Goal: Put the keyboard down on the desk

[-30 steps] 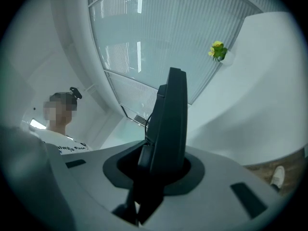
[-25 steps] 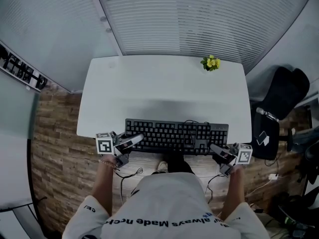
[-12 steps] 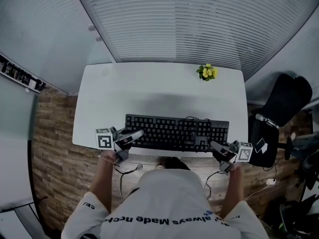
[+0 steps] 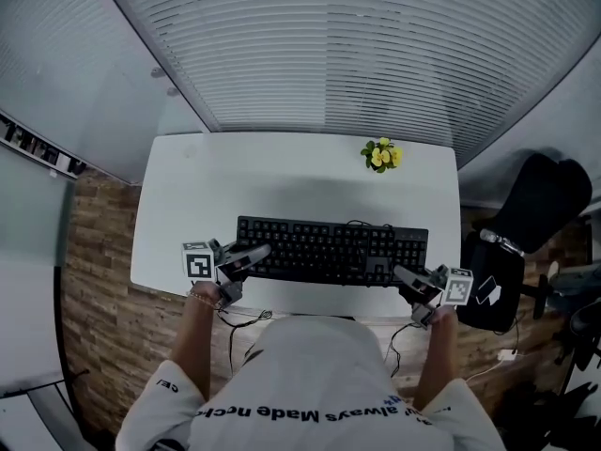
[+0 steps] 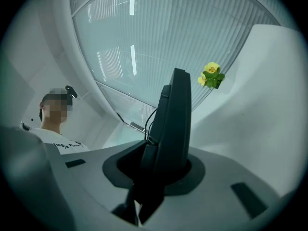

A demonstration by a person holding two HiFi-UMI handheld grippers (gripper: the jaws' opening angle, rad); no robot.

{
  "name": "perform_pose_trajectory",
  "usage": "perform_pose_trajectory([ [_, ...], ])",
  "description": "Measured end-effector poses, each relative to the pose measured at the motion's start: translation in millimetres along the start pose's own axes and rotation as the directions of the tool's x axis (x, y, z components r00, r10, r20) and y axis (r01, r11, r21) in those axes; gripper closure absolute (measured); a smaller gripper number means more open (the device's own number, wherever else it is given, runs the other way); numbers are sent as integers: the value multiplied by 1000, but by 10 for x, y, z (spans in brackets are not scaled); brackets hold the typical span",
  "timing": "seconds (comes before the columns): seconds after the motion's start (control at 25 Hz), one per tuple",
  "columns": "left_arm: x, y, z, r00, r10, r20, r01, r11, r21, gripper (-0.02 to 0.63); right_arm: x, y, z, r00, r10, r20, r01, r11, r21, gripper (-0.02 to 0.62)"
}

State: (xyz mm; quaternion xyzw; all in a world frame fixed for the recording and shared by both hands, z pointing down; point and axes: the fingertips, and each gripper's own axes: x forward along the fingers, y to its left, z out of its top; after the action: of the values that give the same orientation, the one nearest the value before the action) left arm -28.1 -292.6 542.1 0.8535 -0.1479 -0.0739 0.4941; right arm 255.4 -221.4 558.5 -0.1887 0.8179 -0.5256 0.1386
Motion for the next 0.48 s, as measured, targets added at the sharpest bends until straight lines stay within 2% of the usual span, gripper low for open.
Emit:
perform_pose_trajectory([
  [0.36, 159, 156, 141, 999, 44, 14, -44, 999, 15, 452, 13, -201, 208, 1000, -26, -5, 26, 999, 21, 476],
  [0.48, 148, 214, 198, 998, 57, 16, -58, 998, 21, 451, 84, -223, 246, 999, -41, -16, 41, 999, -1, 473],
])
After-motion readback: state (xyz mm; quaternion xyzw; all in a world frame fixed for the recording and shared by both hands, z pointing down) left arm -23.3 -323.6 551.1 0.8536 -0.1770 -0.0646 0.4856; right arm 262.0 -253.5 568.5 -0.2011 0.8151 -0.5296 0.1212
